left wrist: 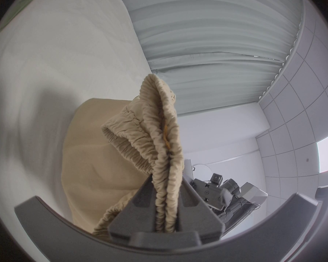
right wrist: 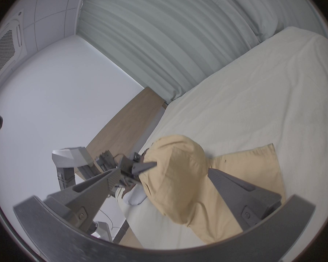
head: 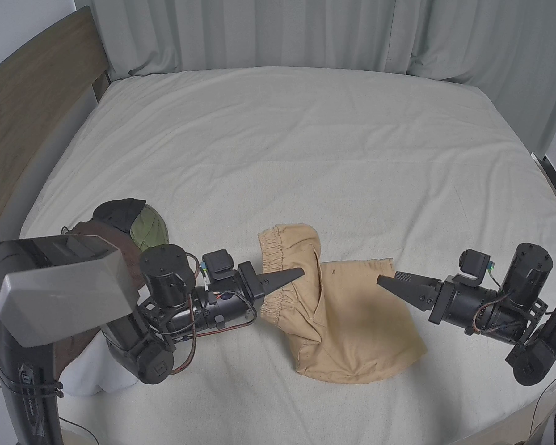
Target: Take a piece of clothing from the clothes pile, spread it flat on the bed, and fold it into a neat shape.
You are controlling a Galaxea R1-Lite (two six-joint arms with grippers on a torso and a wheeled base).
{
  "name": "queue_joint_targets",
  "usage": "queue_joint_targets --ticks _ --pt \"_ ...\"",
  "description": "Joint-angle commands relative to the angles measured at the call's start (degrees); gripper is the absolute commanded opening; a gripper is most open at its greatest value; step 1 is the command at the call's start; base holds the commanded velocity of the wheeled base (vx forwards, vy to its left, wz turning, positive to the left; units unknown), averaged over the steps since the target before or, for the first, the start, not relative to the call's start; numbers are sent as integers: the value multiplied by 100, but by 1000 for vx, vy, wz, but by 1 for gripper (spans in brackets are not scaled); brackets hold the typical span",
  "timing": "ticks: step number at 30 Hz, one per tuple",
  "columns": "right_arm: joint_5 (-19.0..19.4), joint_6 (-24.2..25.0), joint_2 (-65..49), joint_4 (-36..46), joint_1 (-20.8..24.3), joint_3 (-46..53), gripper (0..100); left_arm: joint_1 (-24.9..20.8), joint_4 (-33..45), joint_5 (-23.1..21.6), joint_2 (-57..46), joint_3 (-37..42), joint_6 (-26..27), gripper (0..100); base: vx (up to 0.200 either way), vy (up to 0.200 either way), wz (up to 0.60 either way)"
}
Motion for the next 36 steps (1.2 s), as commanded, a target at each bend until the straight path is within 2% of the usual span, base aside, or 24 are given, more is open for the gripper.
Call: queue_joint_targets --ticks 1,15,25,36 --pt "-1 99 -25 -4 -99 -214 100 -182 -1 15 352 -204 1 0 0 0 0" --pt "-1 178 -104 -4 -398 -425 100 -525 7 182 941 -951 -87 0 0 0 0" --pt "-1 187 -253 5 -406 -469 100 -701 -1 173 1134 -1039 -157 0 0 0 0" --pt "-1 249 -253 -4 -442 -486 100 -991 7 182 1565 -1645 -157 0 0 0 0"
